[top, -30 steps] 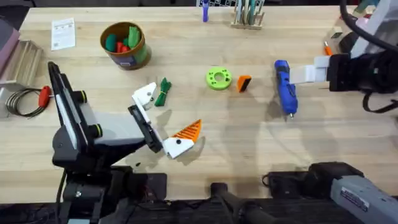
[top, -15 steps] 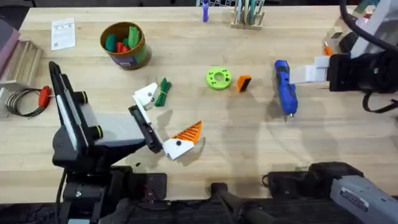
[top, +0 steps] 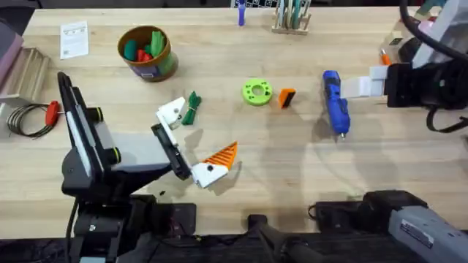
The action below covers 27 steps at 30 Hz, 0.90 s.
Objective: Pick up the gripper from the table and insert it into the empty holder that is missing its gripper. Then pick up a screw, insert it into the mounting hole, and use the screwdriver to tighten it. Finally, clean up the table by picking up the vegetable and placing it into the bucket.
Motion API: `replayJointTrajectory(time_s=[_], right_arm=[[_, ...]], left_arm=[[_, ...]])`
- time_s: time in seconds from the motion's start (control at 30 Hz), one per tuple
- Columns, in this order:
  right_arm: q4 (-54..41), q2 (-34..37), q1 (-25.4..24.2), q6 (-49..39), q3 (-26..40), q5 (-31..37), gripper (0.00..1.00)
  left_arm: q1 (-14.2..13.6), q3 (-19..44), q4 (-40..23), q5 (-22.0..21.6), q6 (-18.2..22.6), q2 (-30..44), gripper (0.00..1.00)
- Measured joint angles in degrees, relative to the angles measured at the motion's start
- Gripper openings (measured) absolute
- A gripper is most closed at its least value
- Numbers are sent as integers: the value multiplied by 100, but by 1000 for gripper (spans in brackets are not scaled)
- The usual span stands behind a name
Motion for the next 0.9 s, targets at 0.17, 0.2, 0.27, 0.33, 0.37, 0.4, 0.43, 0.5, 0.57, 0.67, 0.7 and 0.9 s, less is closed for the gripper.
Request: replayJointTrajectory(time_s=[0.17, 0.2, 0.27, 0.33, 0.37, 0.4, 0.43, 0.5, 0.57, 0.67, 0.7, 0.9], right_arm=[[0, -1, 0, 0, -2, 0, 993], [0, 1, 0, 0, 0, 0, 993], [0, 0, 0, 0, 0, 0, 993], [0, -1, 0, 0, 0, 0, 992], [0, 1, 0, 0, 0, 0, 994], [0, -1, 0, 0, 0, 0, 994], [0, 1, 0, -1, 0, 0, 993], [0, 1, 0, 0, 0, 0, 992], [22, 0, 0, 8, -1, 0, 992], [72, 1, 0, 131, 0, -2, 992], [71, 0, 0, 174, 0, -10, 992], [-169, 157, 167, 398, 93, -174, 992]], left_arm=[[0, 0, -2, 13, 0, -1, 985], [0, 0, -2, 13, 0, 0, 985], [0, 0, -2, 15, 0, -1, 986], [0, 0, 0, 13, 0, -1, 986], [0, 0, -1, 15, 0, -1, 986], [0, 0, 0, 15, 0, -1, 986], [0, 0, -1, 15, 0, -1, 985], [0, 0, 0, 15, 0, -1, 985], [0, 0, -1, 15, 0, -1, 985], [0, 0, -1, 15, 0, -1, 985], [0, 0, 0, 15, 0, -1, 985], [0, 0, 0, 15, 0, -1, 985]])
